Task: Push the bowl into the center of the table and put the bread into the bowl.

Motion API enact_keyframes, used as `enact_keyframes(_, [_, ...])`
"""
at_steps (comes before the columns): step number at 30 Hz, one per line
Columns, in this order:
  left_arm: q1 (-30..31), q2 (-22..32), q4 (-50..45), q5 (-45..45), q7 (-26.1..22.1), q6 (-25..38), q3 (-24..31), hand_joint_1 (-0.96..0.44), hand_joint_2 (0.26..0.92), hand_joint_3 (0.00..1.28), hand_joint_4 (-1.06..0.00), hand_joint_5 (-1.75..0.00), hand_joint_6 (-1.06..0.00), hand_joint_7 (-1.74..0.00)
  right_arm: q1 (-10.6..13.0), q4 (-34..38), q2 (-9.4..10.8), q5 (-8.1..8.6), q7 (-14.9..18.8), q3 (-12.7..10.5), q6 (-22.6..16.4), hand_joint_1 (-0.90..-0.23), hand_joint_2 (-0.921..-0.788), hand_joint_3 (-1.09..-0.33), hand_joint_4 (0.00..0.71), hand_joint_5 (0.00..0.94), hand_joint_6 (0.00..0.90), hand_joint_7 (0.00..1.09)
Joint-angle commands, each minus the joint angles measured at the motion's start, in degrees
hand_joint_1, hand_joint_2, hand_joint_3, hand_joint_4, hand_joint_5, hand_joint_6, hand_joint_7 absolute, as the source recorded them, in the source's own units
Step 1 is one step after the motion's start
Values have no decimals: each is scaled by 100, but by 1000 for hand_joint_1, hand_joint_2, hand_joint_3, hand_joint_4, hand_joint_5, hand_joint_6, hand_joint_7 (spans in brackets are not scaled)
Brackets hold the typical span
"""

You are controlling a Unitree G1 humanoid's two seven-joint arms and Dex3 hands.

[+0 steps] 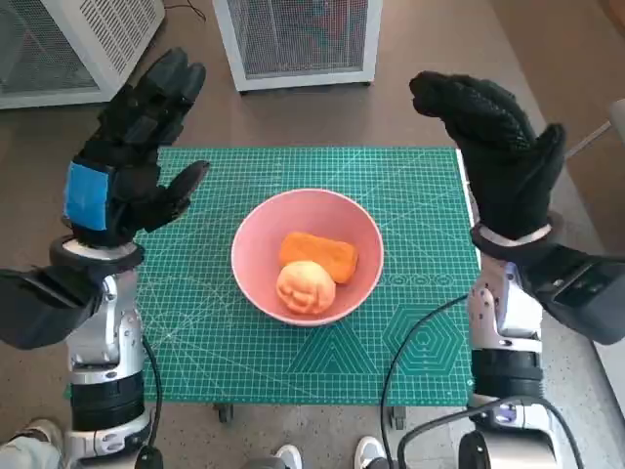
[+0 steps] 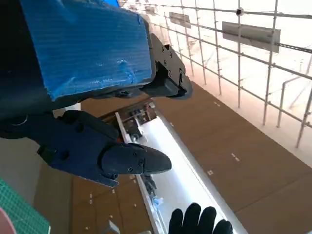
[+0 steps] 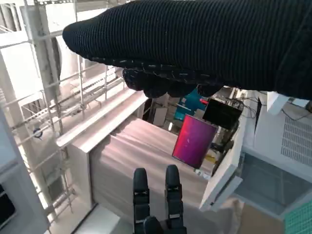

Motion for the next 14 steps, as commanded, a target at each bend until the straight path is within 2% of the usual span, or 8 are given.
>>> enact_keyframes(1, [-205, 49, 275, -132, -91, -251, -11, -622, 921, 307, -390, -1, -436, -97, 16, 47, -63, -93, -79, 28, 89, -579, -921, -579, 259, 1, 344, 10])
enact_keyframes(14, [-352, 31, 407, -454, -207, 19, -64, -573, 921, 287, -414, -11, -443, -104, -39, 107, -38, -107, -84, 53, 16, -588, -921, -572, 258, 0, 352, 15])
